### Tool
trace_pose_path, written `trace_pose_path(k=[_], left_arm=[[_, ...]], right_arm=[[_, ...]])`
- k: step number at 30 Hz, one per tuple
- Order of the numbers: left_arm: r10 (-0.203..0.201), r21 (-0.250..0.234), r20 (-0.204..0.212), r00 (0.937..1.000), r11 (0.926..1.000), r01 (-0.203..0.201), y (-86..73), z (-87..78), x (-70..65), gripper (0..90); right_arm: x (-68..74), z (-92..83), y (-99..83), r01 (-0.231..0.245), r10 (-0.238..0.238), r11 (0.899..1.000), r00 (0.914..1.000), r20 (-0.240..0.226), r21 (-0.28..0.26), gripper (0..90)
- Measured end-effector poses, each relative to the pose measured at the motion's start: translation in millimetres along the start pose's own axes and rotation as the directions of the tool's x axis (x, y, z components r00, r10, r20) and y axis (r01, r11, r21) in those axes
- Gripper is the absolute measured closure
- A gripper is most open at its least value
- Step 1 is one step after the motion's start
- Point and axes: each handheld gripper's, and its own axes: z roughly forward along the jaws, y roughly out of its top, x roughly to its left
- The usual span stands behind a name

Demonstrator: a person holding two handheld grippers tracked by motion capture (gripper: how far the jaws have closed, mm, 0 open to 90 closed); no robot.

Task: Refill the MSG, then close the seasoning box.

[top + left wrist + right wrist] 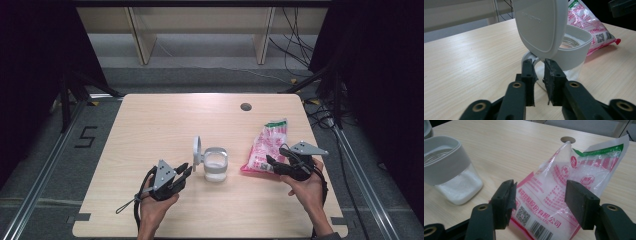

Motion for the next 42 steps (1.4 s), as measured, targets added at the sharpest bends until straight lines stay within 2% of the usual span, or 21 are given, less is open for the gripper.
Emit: trace_pose_path(k=[3,6,9,10,11,14,16,17,18,20,22,23,25,26,33,34,35,36,37,41,42], left_arm=[[0.002,-0.008,-0.004,1.0,1.0,-0.002,1.8,-0.2,0.8,82.9],[-0.002,-0.014,-0.005,1.0,0.9999,0.002,3.8,-1.0,1.7,86.3],[0.003,-0.013,-0.007,1.0,0.9999,-0.003,4.9,-0.5,4.4,87.7],[0.002,-0.016,-0.005,1.0,0.9999,-0.002,5.2,-0.2,4.9,87.8],[-0.018,-0.017,-0.001,0.9998,0.9997,0.018,5.3,0.4,4.6,87.9],[-0.018,-0.014,0.005,0.9998,0.9997,0.018,6.5,2.0,7.5,87.8],[-0.01,-0.017,0.012,0.9999,0.9998,0.01,7.0,2.7,10.1,87.7],[-0.029,-0.01,0.008,0.9995,0.9995,0.029,7.0,2.8,10.3,87.7],[-0.031,-0.013,0.008,0.9995,0.9994,0.031,7.0,3.1,11.1,87.7],[-0.025,-0.012,0.006,0.9997,0.9996,0.025,7.9,2.8,14.0,87.6],[-0.026,-0.013,0.004,0.9997,0.9996,0.026,8.3,3.5,14.8,87.3],[-0.031,-0.013,0.009,0.9995,0.9994,0.031,8.2,4.6,14.7,87.2],[-0.028,-0.006,0.009,0.9996,0.9996,0.028,9.0,5.3,14.2,87.2],[-0.034,-0.004,0.014,0.9993,0.9994,0.034,9.5,5.7,13.6,87.3],[-0.011,-0.014,0.023,0.9997,0.9998,0.011,14.7,6.3,12.6,87.0],[-0.022,-0.016,0.024,0.9995,0.9996,0.022,15.8,6.1,12.2,87.1],[-0.014,-0.018,0.024,0.9996,0.9997,0.014,16.8,6.1,12.8,87.1],[-0.012,-0.021,0.024,0.9997,0.9997,0.012,18.1,6.6,13.1,87.1],[-0.008,-0.018,0.022,0.9997,0.9998,0.008,19.3,7.1,13.6,87.0],[-0.021,-0.025,0.029,0.9994,0.9994,0.022,21.5,11.2,13.6,87.1],[-0.008,-0.016,0.025,0.9997,0.9998,0.008,22.3,11.1,13.8,87.0]], right_arm=[[4.6,-1.5,-2.7,-0.033,0.033,0.999,0.9995,-0.002,-0.004,41.8],[3.1,-1.2,-5.3,-0.004,0.004,1.0,1.0,-0.007,0.005,41.8],[6.2,-2.2,-6.8,0.0,0.0,1.0,0.9999,-0.017,0.009,41.9],[9.9,-2.3,-8.0,-0.02,0.02,1.0,0.9997,-0.013,0.008,42.0],[11.2,-2.8,-8.2,-0.023,0.023,1.0,0.9995,-0.02,0.015,42.1],[12.4,-2.4,-9.5,0.014,-0.014,1.0,0.9993,-0.034,0.005,42.2],[16.7,-3.1,-11.3,-0.006,0.006,1.0,0.9993,-0.037,0.015,42.2],[16.9,-2.9,-11.9,0.003,-0.002,1.0,0.9994,-0.034,0.016,42.2],[15.4,-2.5,-12.4,0.047,-0.046,0.999,0.9984,-0.032,0.009,42.3],[20.4,-2.8,-14.3,-0.001,0.002,1.0,0.9991,-0.043,0.024,42.3],[19.7,-1.4,-15.6,0.03,-0.029,0.999,0.9981,-0.054,0.017,42.2],[24.1,-2.8,-17.0,0.0,0.002,0.999,0.999,-0.046,0.035,42.3],[23.3,-1.5,-18.1,0.033,-0.031,0.999,0.9976,-0.063,0.03,42.2],[25.9,-1.2,-19.0,0.015,-0.014,0.999,0.9977,-0.066,0.028,42.2],[33.6,-4.3,-22.9,0.047,-0.044,0.998,0.9959,-0.08,0.035,41.8],[37.0,-4.6,-23.7,0.019,-0.015,0.999,0.996,-0.088,0.038,41.8],[35.5,-3.2,-24.2,0.059,-0.056,0.998,0.9938,-0.096,0.029,41.8],[36.3,-4.5,-24.5,0.057,-0.054,0.998,0.9951,-0.083,0.034,41.7],[40.2,-5.3,-25.4,0.024,-0.02,0.999,0.9959,-0.088,0.046,41.8],[40.0,-4.1,-25.7,0.057,-0.053,0.998,0.9925,-0.11,0.036,41.6],[40.1,-4.8,-25.8,0.062,-0.057,0.997,0.9919,-0.113,0.044,41.5]])
